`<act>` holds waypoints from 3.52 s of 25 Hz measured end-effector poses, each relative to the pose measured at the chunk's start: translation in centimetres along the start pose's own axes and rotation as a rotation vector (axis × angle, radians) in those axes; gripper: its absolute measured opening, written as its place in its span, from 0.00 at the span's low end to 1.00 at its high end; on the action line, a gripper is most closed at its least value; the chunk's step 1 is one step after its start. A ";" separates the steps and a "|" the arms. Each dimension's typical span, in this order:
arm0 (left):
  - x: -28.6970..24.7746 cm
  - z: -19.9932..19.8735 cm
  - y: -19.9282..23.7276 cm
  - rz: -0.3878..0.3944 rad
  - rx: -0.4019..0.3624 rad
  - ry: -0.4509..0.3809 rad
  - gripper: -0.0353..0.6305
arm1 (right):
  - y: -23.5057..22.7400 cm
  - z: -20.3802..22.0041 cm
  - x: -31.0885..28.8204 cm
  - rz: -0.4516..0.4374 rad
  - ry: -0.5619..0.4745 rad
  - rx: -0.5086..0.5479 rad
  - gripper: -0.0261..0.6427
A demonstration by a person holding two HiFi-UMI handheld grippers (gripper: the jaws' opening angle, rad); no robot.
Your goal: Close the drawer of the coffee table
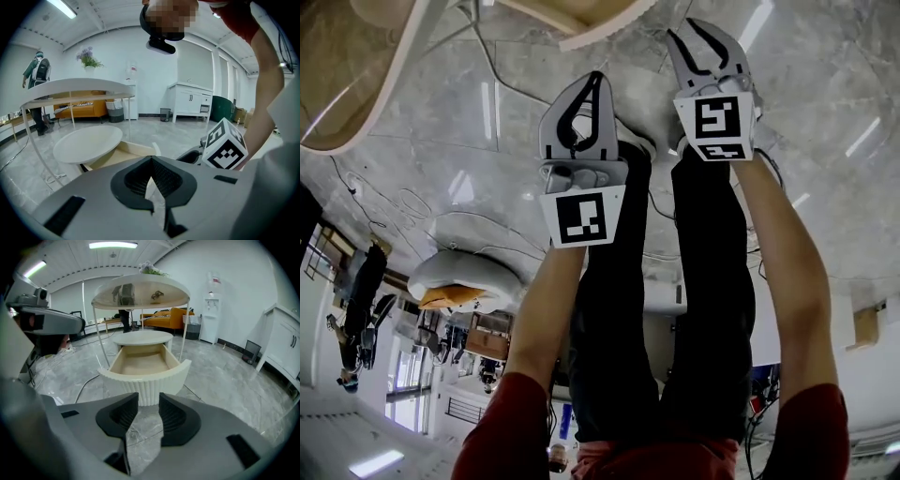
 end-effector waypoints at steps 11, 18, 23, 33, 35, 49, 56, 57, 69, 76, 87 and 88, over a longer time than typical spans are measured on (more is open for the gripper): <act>0.0 2.3 0.3 0.011 -0.026 -0.057 0.07 | 2.9 3.2 -6.4 -0.070 -0.005 0.095 0.49; 0.6 5.5 -0.2 0.117 -0.102 -0.133 0.07 | 2.5 3.3 -7.6 -0.040 -0.182 0.070 0.49; 1.0 8.9 2.6 0.065 -0.129 -0.198 0.07 | 2.2 2.9 -8.6 -0.082 -0.375 0.067 0.49; 0.7 14.6 8.3 -0.192 -0.096 -0.268 0.07 | 2.9 1.9 -10.4 -0.106 -0.544 0.033 0.49; 0.6 15.2 9.3 -0.230 -0.097 -0.279 0.07 | 3.0 1.4 -10.9 -0.113 -0.579 0.037 0.49; -0.6 18.0 11.6 -0.264 -0.089 -0.255 0.07 | 3.7 -0.5 -13.5 -0.120 -0.579 0.049 0.49; -1.2 19.0 11.7 -0.246 -0.046 -0.229 0.07 | 4.2 -1.6 -14.8 -0.125 -0.571 0.039 0.49; -1.3 19.1 11.8 -0.245 -0.048 -0.227 0.07 | 4.3 -1.8 -15.0 -0.125 -0.570 0.036 0.49; -2.2 18.3 11.6 -0.232 -0.027 -0.294 0.07 | 5.4 -4.7 -17.8 -0.132 -0.571 0.022 0.49; -2.5 19.0 11.0 -0.202 -0.055 -0.239 0.07 | 6.1 -6.2 -19.2 -0.133 -0.593 0.014 0.49; -3.0 18.7 11.1 -0.196 -0.056 -0.246 0.07 | 6.8 -8.6 -21.3 -0.150 -0.630 0.037 0.49; -3.1 18.6 11.1 -0.196 -0.057 -0.246 0.07 | 6.9 -8.9 -21.5 -0.150 -0.647 0.053 0.49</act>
Point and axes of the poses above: the fingertips, and each gripper's own axes: x backward along the fingers, y to its left, z out of its underside, the point moved 6 cm from there along x, backward along the fingers, and after that the axes turned 11 degrees about z, right-handed, at the moved point
